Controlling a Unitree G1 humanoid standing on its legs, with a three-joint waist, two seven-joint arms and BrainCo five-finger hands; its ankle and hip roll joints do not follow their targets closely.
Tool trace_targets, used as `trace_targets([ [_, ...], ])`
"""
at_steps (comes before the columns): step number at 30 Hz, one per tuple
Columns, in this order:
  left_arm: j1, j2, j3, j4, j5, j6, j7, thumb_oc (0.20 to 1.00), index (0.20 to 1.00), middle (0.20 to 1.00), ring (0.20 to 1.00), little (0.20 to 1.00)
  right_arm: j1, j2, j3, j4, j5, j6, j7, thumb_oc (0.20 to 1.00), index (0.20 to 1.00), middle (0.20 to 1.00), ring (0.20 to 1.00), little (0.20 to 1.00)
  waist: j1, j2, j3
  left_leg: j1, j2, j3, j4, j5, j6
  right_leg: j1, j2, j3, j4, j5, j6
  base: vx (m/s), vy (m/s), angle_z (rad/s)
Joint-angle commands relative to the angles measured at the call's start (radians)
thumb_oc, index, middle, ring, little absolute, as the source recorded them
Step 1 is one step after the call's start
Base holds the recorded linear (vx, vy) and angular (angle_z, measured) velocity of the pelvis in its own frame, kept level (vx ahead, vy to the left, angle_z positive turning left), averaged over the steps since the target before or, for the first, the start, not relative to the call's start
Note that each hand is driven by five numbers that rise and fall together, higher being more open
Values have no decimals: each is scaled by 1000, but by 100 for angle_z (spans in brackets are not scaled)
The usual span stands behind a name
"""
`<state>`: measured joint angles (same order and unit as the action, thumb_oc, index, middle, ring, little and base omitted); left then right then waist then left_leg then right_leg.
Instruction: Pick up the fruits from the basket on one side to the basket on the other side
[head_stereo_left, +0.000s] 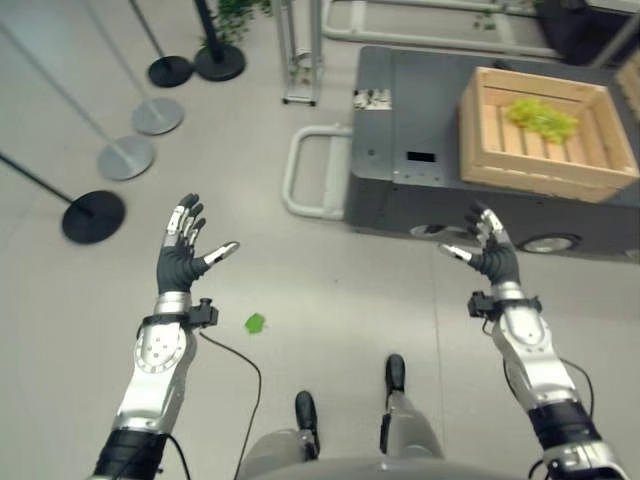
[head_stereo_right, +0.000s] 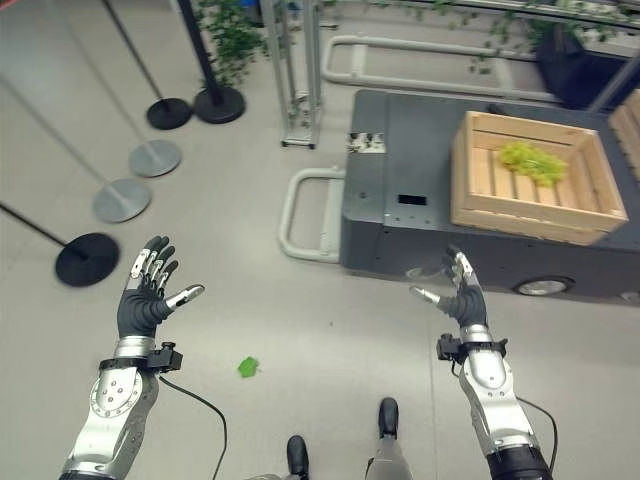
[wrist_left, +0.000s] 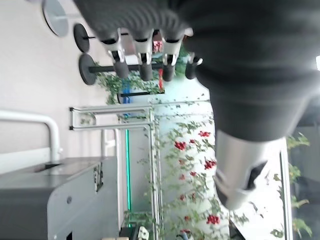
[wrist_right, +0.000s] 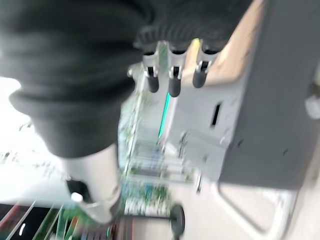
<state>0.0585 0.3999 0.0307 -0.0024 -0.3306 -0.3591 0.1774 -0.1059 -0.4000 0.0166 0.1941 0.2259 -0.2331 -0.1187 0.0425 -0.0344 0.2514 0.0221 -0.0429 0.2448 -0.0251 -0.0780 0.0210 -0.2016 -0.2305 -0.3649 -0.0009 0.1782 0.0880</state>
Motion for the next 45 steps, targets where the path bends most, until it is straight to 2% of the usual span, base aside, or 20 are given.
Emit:
trace_targets([
  [1, -10, 12, 43, -50, 29, -36, 12, 1000, 1000, 1000, 1000, 1000, -58, -39, -21, -40, 15, -44, 0, 1000, 1000, 1000, 1000, 1000, -7, -6, -16, -42, -28, -67, 32, 19, -20, -40, 13, -12, 154, -60, 99, 158, 146, -81],
  [3, -22, 9, 33, -43, 36, -23, 18, 1000, 1000, 1000, 1000, 1000, -60, -39, -27, -37, 16, -47, -7, 1000, 1000, 1000, 1000, 1000, -18, -5, -7, 7, -52, -66, 15, -12, -4, -143, 78, -89, 287, -53, 123, 178, 70, -34],
  [5, -27, 9, 28, -40, 39, -17, 22, 1000, 1000, 1000, 1000, 1000, -66, -36, -28, -32, 19, -47, -14, 1000, 1000, 1000, 1000, 1000, -21, -2, -6, 18, -56, -67, 8, -17, 1, -166, 77, -127, 311, -36, 132, 231, -53, -33],
  [7, -43, 15, 20, -40, 42, -17, 32, 1000, 1000, 1000, 1000, 1000, -80, -37, -22, -28, 20, -52, -31, 1000, 1000, 1000, 1000, 1000, -18, -7, -25, 41, -53, -55, -1, -45, -11, -86, 48, -235, 224, -61, 108, 364, -192, -25],
  [9, -52, 11, 13, -35, 39, -20, 35, 1000, 1000, 1000, 1000, 1000, -78, -42, -21, -28, 19, -52, -34, 1000, 1000, 1000, 1000, 1000, -20, -4, -26, 43, -41, -49, 4, -52, -18, -86, 50, -220, 212, -81, 91, 188, -177, -14],
  [10, -85, -3, -6, -7, 30, -27, 49, 1000, 1000, 1000, 1000, 1000, -82, -62, -22, -30, 5, -53, -52, 1000, 1000, 1000, 1000, 1000, -38, 23, -36, 48, -8, -50, 26, -66, -40, -92, 41, -166, 190, -117, 64, 192, -161, 6],
  [14, -111, -13, -19, -1, 13, -45, 53, 1000, 1000, 1000, 1000, 1000, -85, -81, -31, -43, 7, -59, -64, 1000, 1000, 1000, 1000, 1000, -50, 57, -34, 49, 39, -47, 88, -69, -76, -83, 9, -113, 187, -130, 59, 320, -209, 30],
  [15, -125, -14, -28, 5, 10, -51, 58, 1000, 1000, 1000, 1000, 1000, -82, -93, -37, -47, 5, -62, -73, 1000, 1000, 1000, 1000, 1000, -53, 71, -30, 49, 61, -51, 148, -18, -108, -47, -4, -118, 194, -149, 45, 186, -141, -22],
  [16, -126, -15, -28, 6, 10, -51, 59, 1000, 1000, 1000, 1000, 1000, -82, -94, -37, -47, 5, -62, -73, 1000, 1000, 1000, 1000, 1000, -55, 72, -28, 49, 62, -52, 150, -19, -110, -45, -4, -120, 194, -150, 44, 370, -295, -17],
  [17, -122, -23, -30, 8, -11, -56, 55, 1000, 1000, 1000, 1000, 1000, -70, -114, -45, -51, 1, -61, -74, 1000, 1000, 1000, 1000, 1000, -53, 82, -18, 15, 91, -67, 287, 79, -153, 10, -4, -129, 188, -188, 16, 178, -175, -3],
  [18, -122, -24, -30, 9, -12, -56, 54, 1000, 1000, 1000, 1000, 1000, -69, -115, -45, -51, 1, -61, -74, 1000, 1000, 1000, 1000, 1000, -55, 83, -18, 11, 94, -71, 295, 78, -156, 12, -2, -132, 187, -190, 13, 330, -296, 6],
  [19, -116, -20, -32, 0, -12, -62, 55, 1000, 1000, 1000, 1000, 1000, -64, -132, -49, -57, 6, -62, -73, 1000, 1000, 1000, 1000, 1000, -40, 77, 2, -47, 108, -84, 419, 148, -186, 56, -11, -137, 176, -216, -8, 143, -145, 4],
  [22, -106, -26, -34, -5, -12, -61, 55, 1000, 1000, 1000, 1000, 1000, -54, -151, -58, -58, 4, -59, -66, 1000, 1000, 1000, 1000, 1000, -26, 66, 15, -103, 127, -76, 513, 175, -217, 105, -23, -150, 155, -234, -20, 231, -175, -14],
  [23, -101, -32, -35, -3, -17, -61, 54, 1000, 1000, 1000, 1000, 1000, -44, -161, -67, -58, -4, -54, -70, 1000, 1000, 1000, 1000, 1000, -23, 61, 17, -125, 145, -52, 512, 161, -215, 127, -38, -164, 144, -233, -12, 269, -89, -5],
  [25, -73, -45, -43, 15, -2, -48, 65, 1000, 1000, 1000, 1000, 1000, -30, -164, -87, -43, -6, -44, -78, 1000, 1000, 1000, 1000, 1000, -2, 63, 9, -189, 139, -26, 315, 106, -188, 197, -44, -168, 86, -215, 29, 398, -38, 7],
  [28, -69, -50, -44, 20, 3, -47, 70, 1000, 1000, 1000, 1000, 1000, -30, -162, -85, -40, -7, -45, -79, 1000, 1000, 1000, 1000, 1000, 6, 65, 9, -200, 128, -21, 239, 134, -174, 202, -49, -172, 78, -198, 29, 146, 49, -2],
  [31, -60, -75, -45, 39, 8, -46, 69, 1000, 1000, 1000, 1000, 1000, -40, -157, -70, -12, -14, -48, -84, 1000, 1000, 1000, 1000, 1000, 45, 79, 0, -254, 140, -123, 66, 255, -207, 278, -24, -140, 27, -196, 54, 354, 84, -62],
  [37, -45, -66, -20, 44, 21, -49, 66, 1000, 1000, 1000, 1000, 1000, -59, -144, -52, -11, -17, -56, -84, 1000, 1000, 1000, 1000, 1000, 69, 82, -6, -275, 173, -138, -28, 338, -244, 355, 17, -93, -62, -187, 69, 220, 99, -48],
  [40, -48, -46, -9, 45, 32, -51, 65, 1000, 1000, 1000, 1000, 1000, -79, -112, -35, -2, -14, -64, -89, 1000, 1000, 1000, 1000, 1000, 78, 70, -15, -258, 182, -110, -10, 319, -229, 362, 36, -85, -86, -191, 70, 123, 108, -27],
  [45, -104, 2, -2, 42, 44, -62, 75, 1000, 1000, 1000, 1000, 1000, -131, -65, -13, 7, 0, -69, -102, 1000, 1000, 1000, 1000, 1000, 78, 28, -30, -301, 145, -55, 64, 215, -175, 242, -34, -45, -86, -138, 126, 37, 218, -17],
])
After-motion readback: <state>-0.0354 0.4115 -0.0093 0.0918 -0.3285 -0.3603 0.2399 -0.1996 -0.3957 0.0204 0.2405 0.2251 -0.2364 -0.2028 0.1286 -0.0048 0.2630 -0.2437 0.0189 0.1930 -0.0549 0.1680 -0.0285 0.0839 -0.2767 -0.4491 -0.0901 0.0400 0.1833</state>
